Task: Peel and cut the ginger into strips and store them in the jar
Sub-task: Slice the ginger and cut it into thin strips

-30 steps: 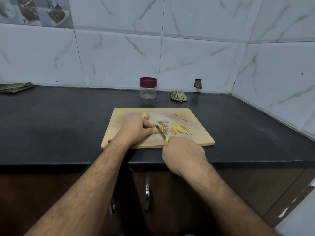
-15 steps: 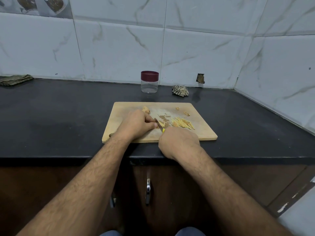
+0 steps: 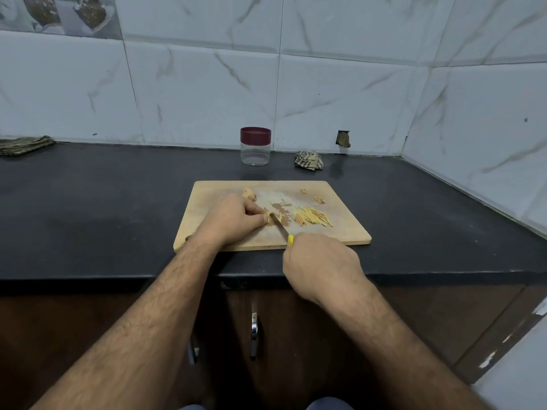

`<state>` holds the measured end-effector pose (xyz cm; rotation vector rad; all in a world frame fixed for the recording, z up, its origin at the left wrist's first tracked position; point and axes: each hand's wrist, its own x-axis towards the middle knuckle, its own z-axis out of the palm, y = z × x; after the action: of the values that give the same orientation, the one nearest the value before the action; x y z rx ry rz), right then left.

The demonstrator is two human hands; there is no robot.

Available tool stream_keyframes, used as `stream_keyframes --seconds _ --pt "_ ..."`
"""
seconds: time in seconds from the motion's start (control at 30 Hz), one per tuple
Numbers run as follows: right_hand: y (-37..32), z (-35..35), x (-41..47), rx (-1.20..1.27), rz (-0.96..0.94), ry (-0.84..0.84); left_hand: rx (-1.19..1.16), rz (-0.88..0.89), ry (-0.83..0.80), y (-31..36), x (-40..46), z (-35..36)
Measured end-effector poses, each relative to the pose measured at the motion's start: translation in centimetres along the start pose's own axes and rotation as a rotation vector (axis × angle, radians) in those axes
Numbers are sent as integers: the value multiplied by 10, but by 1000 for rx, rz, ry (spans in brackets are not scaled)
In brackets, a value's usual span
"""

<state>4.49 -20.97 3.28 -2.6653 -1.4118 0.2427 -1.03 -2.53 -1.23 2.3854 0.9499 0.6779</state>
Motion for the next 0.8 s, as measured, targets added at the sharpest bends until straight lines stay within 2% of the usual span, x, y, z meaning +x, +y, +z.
stream_keyframes --seconds 0.2,0.33,0.5,0.8 --pt "-4 -5 10 7 21 -45 9 5 44 1 -1 0" --pt "3 2 10 5 -52 -15 7 15 43 2 -1 0" --pt "6 -5 8 53 -56 -48 -6 3 43 0 -1 0" --pt "-9 -7 22 47 9 -14 7 2 35 -1 1 2"
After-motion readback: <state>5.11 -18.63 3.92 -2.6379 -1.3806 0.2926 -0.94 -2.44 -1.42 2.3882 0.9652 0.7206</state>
